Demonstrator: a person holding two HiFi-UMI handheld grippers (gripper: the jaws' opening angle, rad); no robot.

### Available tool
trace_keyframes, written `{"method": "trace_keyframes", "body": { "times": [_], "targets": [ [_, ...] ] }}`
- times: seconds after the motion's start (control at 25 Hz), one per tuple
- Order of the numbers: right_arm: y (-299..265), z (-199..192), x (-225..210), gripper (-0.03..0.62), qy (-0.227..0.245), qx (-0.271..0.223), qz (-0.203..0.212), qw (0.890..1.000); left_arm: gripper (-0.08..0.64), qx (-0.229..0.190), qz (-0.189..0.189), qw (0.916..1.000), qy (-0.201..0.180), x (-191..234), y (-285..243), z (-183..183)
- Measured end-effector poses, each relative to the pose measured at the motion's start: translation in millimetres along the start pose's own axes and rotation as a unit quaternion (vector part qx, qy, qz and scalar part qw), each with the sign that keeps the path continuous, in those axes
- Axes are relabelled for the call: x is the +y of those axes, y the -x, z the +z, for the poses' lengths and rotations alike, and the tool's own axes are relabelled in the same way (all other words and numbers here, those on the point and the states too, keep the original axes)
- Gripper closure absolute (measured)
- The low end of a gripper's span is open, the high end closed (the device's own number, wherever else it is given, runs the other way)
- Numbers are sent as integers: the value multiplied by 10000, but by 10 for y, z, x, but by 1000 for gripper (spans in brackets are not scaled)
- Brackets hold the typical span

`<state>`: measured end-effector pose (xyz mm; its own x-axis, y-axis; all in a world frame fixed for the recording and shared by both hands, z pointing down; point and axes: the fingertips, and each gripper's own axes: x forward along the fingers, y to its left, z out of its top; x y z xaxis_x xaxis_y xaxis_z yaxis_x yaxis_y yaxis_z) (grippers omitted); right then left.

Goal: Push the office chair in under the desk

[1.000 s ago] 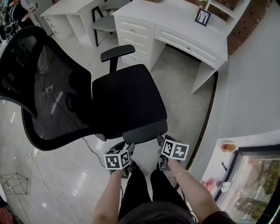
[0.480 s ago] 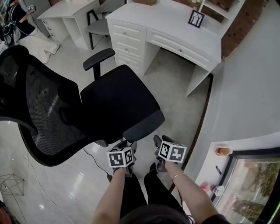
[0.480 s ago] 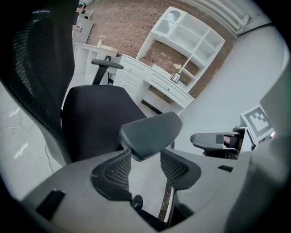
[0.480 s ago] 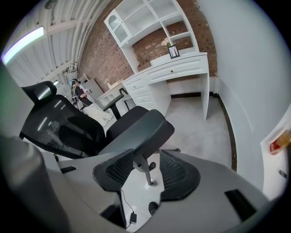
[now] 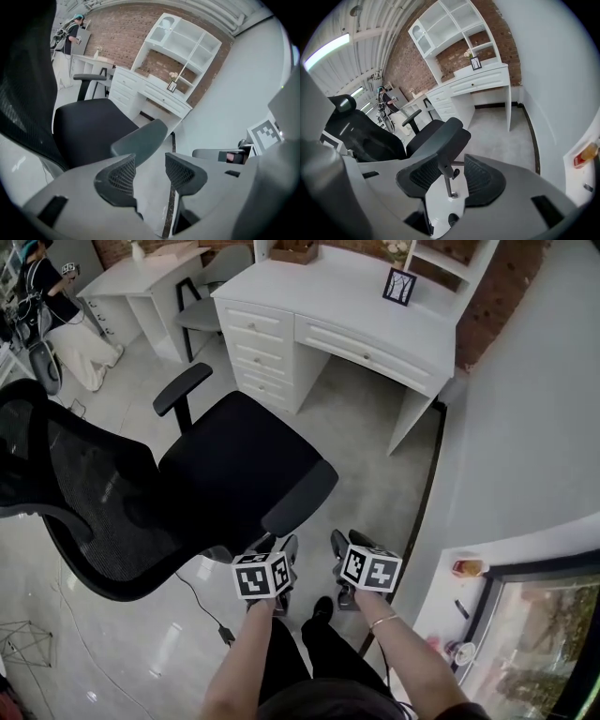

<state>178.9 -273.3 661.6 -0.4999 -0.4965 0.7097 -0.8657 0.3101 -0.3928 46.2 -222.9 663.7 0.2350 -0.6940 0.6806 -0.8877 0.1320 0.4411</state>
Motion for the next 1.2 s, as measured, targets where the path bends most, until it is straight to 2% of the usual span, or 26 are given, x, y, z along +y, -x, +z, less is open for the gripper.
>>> {"method": "trace_keyframes", "body": {
  "times": [0.2, 0.4, 0.52, 0.72, 0.84, 1.0, 1.2],
  "targets": [
    [218, 257, 143, 434, 115, -371, 352, 9986, 374, -616, 78, 9970, -460, -295, 347, 358],
    [505, 431, 459, 436, 221, -647, 809, 9944, 374, -1020, 289, 9916, -739, -451, 793, 615],
    [748, 563, 702, 460, 364, -919, 1092, 9891, 374, -1215, 342, 9880, -890, -520, 1078, 724],
    [1233, 817, 1134, 460, 718, -1539, 1414, 9753, 374, -1604, 354, 9786, -1237, -589, 1606, 901],
    [1548, 864, 1432, 460, 1109, -1868, 1454, 9652, 374, -1856, 261, 9706, -1512, -678, 2009, 973],
    [1985, 806, 1986, 462, 1470, -2305, 1550, 9493, 379, -2290, -6, 9533, -1969, -806, 2662, 1071],
    [2373, 629, 2778, 462, 1810, -2708, 1870, 9268, 382, -2734, -137, 9370, -2168, -660, 3401, 1120]
  ]
}}
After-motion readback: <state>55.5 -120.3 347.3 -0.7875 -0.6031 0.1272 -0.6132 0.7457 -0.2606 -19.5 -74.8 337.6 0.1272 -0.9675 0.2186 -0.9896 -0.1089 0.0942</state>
